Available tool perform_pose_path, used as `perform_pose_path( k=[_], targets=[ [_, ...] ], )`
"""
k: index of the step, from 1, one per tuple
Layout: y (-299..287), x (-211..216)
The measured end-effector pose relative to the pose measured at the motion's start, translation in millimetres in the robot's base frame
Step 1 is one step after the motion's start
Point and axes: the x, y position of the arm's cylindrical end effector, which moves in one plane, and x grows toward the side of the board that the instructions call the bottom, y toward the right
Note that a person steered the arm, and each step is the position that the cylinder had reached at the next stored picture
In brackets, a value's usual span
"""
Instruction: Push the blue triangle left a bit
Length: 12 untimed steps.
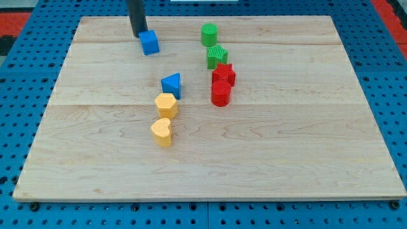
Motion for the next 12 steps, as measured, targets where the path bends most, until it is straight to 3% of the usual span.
perform_pose_path(
  k=[2, 4, 10, 12],
  targets=[
    [44.4, 39.9],
    [96.8, 14.8],
    [103.2, 126.5],
    [99.8, 132.2]
  ],
)
